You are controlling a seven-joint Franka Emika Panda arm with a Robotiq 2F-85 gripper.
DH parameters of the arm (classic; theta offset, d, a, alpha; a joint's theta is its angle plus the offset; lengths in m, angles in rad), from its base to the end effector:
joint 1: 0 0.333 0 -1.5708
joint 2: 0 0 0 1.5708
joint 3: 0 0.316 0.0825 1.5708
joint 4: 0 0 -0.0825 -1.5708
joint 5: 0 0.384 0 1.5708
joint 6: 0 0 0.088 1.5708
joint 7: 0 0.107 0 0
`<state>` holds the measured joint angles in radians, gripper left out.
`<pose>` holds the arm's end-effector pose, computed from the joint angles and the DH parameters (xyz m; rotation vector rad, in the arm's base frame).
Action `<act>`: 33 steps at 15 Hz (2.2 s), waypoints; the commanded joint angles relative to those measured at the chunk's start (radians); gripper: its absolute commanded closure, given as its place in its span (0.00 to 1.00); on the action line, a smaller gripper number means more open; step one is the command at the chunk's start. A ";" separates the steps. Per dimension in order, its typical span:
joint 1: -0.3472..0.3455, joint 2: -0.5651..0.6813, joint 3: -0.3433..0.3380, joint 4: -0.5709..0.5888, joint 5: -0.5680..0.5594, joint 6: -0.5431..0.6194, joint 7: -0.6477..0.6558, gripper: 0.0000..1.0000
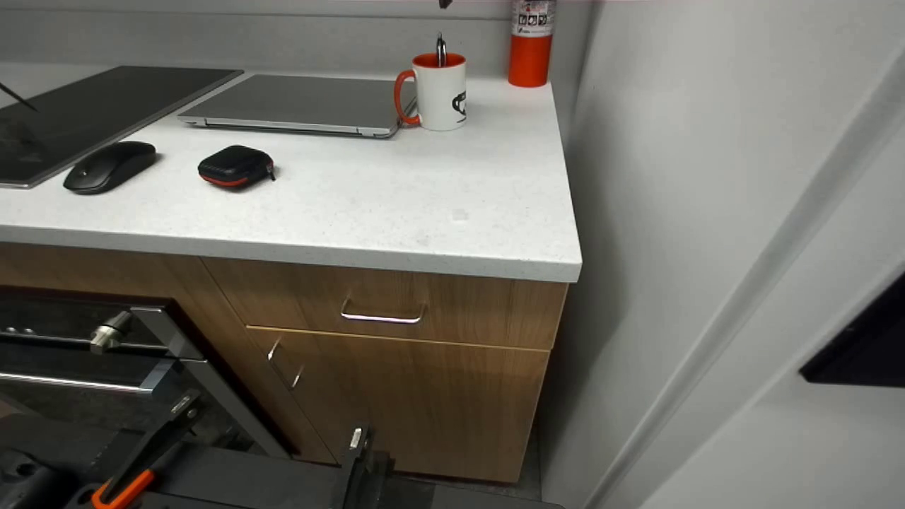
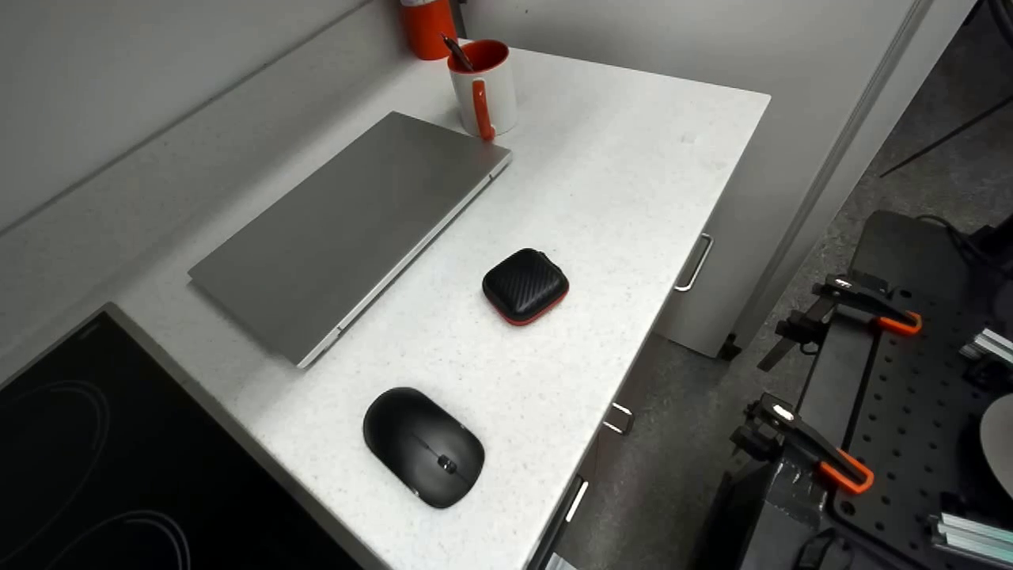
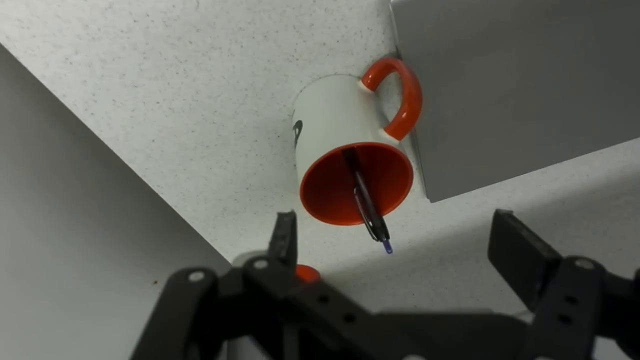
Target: Remove the pen from the mug cup
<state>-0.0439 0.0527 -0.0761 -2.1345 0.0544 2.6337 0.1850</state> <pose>0.5813 -0.0710 0.4311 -2.9734 0.5189 -0.6835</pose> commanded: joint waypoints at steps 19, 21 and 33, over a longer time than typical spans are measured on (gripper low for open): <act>-0.010 0.209 0.016 0.138 0.076 0.149 -0.105 0.00; -0.010 0.208 0.016 0.138 0.076 0.149 -0.105 0.00; -0.018 0.337 0.040 0.173 0.079 0.412 -0.118 0.00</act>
<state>-0.0471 0.3474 -0.0593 -1.9906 0.1264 2.9730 0.0749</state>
